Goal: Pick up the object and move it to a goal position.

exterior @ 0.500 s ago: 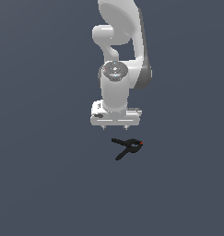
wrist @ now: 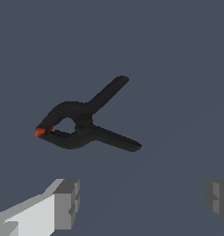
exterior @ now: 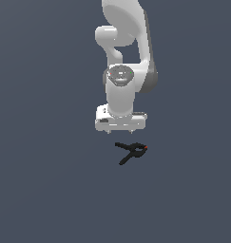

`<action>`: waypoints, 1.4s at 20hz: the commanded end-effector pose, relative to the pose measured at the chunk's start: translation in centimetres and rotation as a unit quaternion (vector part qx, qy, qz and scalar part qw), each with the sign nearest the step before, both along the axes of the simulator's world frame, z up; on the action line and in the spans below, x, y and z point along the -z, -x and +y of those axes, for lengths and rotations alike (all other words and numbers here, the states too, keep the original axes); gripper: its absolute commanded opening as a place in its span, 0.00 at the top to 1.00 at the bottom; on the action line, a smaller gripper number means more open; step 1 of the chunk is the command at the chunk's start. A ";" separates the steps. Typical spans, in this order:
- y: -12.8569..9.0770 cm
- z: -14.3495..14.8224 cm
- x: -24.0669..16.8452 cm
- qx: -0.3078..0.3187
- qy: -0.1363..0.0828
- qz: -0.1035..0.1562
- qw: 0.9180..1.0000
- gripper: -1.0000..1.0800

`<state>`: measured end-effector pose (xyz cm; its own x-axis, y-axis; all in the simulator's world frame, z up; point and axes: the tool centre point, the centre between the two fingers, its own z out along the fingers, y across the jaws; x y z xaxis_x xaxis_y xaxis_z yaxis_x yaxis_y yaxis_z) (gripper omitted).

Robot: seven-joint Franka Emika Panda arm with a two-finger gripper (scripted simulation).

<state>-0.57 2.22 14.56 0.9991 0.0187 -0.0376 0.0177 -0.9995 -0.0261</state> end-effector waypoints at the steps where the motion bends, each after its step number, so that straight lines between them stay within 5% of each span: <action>1: 0.0 0.2 0.1 -0.007 -0.001 0.002 1.000 0.04; 18: -0.3 0.8 0.8 0.057 0.001 0.003 0.998 0.04; 28: -0.9 1.9 2.1 0.172 0.004 0.004 0.985 0.04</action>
